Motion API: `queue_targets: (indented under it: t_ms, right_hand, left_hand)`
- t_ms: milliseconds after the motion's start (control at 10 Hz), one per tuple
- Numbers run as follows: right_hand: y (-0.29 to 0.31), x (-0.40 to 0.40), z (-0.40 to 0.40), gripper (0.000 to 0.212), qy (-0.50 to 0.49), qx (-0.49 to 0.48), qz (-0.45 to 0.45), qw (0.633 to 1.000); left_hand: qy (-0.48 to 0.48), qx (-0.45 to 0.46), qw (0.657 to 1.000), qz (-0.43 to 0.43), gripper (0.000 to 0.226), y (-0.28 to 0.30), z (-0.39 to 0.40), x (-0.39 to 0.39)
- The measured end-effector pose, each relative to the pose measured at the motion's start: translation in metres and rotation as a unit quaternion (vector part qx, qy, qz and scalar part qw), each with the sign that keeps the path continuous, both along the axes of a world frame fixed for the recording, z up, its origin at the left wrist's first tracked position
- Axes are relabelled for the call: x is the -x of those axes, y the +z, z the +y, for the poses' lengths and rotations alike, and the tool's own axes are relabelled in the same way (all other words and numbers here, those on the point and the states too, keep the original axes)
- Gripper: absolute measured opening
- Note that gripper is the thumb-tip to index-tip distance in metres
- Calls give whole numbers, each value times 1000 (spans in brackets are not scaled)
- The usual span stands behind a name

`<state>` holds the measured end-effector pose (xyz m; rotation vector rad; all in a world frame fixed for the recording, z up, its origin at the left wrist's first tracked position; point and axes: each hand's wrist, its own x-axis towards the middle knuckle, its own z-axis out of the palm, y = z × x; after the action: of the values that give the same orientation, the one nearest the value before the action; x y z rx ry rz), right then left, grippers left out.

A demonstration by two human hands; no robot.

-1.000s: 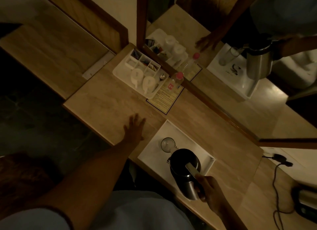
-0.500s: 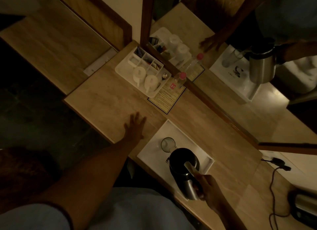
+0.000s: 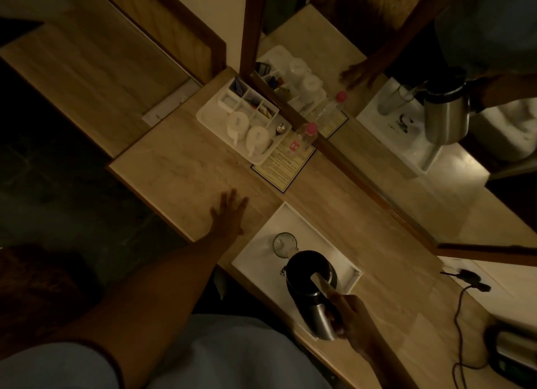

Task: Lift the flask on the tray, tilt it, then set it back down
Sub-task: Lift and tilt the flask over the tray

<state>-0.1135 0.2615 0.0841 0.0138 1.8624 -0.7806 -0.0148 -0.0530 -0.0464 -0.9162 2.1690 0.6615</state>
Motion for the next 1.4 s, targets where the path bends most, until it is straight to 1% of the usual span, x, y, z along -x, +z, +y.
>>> queue_targets:
  t_ms: [100, 200, 300, 500, 800, 1000, 1400]
  right_hand:
    - [2, 0, -3, 51, -12, -3, -8, 1000]
    - [6, 0, -7, 51, -22, -1, -20, 1000]
    - [7, 0, -8, 51, -15, 7, -13, 1000]
    - [5, 1, -4, 59, 33, 4, 14, 999]
    - [2, 3, -1, 61, 56, -12, 31, 998]
    - [7, 0, -5, 56, 47, -17, 29, 998]
    - [13, 0, -7, 54, 42, -20, 22, 999]
  left_hand:
    - [-2, 0, 1000, 2, 102, 0, 0, -1]
    - [-3, 2, 1000, 3, 102, 0, 0, -2]
    - [-3, 4, 1000, 0, 102, 0, 0, -1]
    - [-4, 5, 1000, 2, 102, 0, 0, -2]
    - [6, -1, 1000, 5, 103, 0, 0, -1]
    - [4, 1, 1000, 9, 102, 0, 0, -2]
    - [3, 7, 1000, 8, 102, 0, 0, -3]
